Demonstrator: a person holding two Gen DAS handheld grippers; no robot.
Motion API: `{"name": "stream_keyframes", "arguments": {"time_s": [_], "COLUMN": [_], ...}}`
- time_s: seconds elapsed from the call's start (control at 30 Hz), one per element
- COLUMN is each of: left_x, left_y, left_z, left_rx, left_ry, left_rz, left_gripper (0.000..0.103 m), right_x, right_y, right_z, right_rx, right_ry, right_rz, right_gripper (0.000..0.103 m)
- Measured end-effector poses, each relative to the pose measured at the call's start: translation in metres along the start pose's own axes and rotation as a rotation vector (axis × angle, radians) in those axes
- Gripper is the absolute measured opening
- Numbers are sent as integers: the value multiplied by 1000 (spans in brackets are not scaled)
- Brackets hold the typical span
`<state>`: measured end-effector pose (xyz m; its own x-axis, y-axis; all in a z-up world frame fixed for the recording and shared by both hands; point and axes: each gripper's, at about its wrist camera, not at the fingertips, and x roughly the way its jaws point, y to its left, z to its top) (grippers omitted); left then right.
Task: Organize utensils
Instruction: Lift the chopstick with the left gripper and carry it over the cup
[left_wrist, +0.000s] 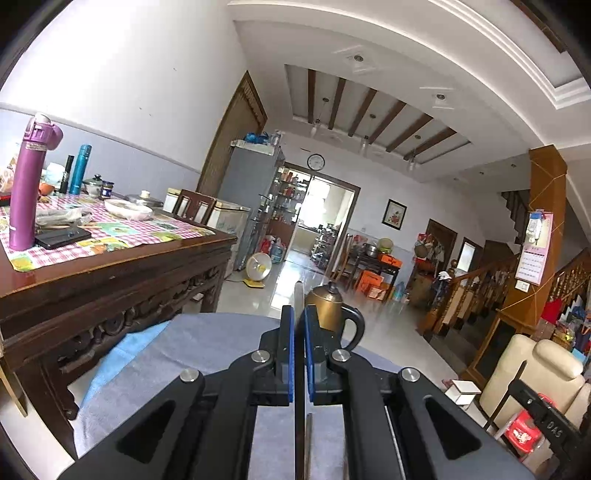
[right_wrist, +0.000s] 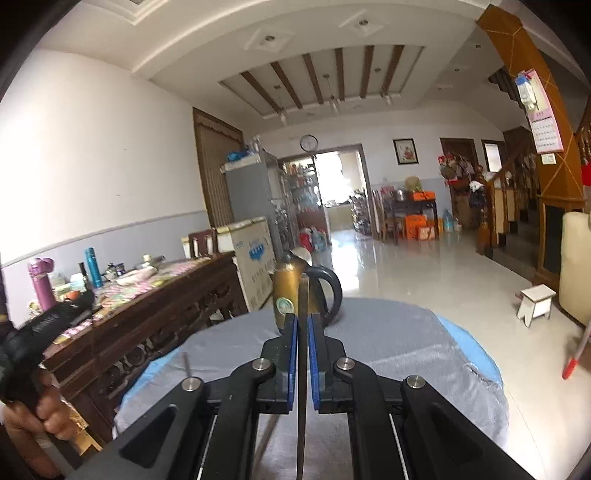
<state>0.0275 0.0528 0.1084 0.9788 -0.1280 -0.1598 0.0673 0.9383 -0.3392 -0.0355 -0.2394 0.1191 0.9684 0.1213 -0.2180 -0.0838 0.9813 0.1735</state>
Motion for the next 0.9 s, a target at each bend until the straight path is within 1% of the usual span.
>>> {"name": "stream_keyframes", "arguments": {"time_s": [0.1,0.23,0.4,0.6,0.9], "left_x": [2,2,6,10,16], "left_y": [0,-1,-4,-14,-25], "left_z": [-2,-6,-8,-14,-20], "left_rx": [-28,-38,-35,-24,-1], "left_ry": [17,26,29,39,37], "left_rz": [-14,-15,-16,-22,-18], "left_gripper": [5,5,5,5,5], "right_x": [-15,-33,-41,-35,-15], "right_y": [4,8,12,11,6], "right_z": [8,16,16,6,-6], "right_rx": [12,40,81,126,154], "right_ry": [-17,-49,-65,-47,-36], "right_rz": [41,103,151,171,161], "right_gripper": [7,7,7,7,7]}}
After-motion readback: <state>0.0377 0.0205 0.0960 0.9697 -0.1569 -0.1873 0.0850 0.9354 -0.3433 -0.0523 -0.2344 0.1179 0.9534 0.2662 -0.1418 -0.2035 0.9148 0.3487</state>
